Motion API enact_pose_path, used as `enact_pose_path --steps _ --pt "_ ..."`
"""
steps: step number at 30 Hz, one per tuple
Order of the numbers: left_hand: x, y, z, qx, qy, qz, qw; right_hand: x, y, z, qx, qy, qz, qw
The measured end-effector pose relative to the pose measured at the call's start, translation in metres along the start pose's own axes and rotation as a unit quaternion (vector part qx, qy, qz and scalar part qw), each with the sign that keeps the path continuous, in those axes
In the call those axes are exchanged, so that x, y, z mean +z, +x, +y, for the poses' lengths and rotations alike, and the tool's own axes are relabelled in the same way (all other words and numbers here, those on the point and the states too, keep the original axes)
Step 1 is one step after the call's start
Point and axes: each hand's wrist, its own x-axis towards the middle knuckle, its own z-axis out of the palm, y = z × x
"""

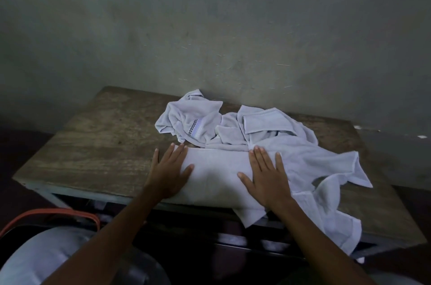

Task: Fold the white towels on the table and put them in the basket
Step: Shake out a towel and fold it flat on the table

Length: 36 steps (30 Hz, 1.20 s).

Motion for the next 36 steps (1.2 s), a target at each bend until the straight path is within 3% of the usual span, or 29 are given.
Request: enact_pose_path --steps 4,7,10,15,20,27,32,36 --pt "-0.008 0.011 -0.020 -0.036 -0.062 0.064 0.995 -0.002 0.001 0.005 -0.013 -0.016 0.015 1.000" --pt "-0.018 0.022 -0.029 -0.059 -0.077 0.037 0.995 -0.005 0.005 0.009 -0.036 -0.042 0.043 0.998" --pt "-0.026 0.034 -0.036 -0.006 -0.081 0.005 0.997 -0.012 0.007 0.017 -0.049 -0.053 0.077 0.994" --pt "-0.033 0.049 -0.043 0.073 -0.103 0.062 0.990 -0.019 0.008 0.030 -0.046 -0.067 0.108 0.991" --pt "-0.023 0.051 -0.038 0.043 -0.201 0.059 0.977 -0.016 0.009 0.034 -0.049 -0.085 0.097 0.990" --pt "-0.021 0.049 -0.045 0.057 -0.207 0.080 0.973 -0.013 0.008 0.034 -0.055 -0.088 0.098 0.990" --pt "-0.027 0.053 -0.051 -0.004 -0.288 -0.006 0.958 -0.014 0.010 0.035 -0.057 -0.075 0.101 0.990" --pt "-0.035 0.058 -0.047 0.007 -0.244 -0.082 0.966 -0.019 0.013 0.043 -0.058 -0.047 0.105 0.992"
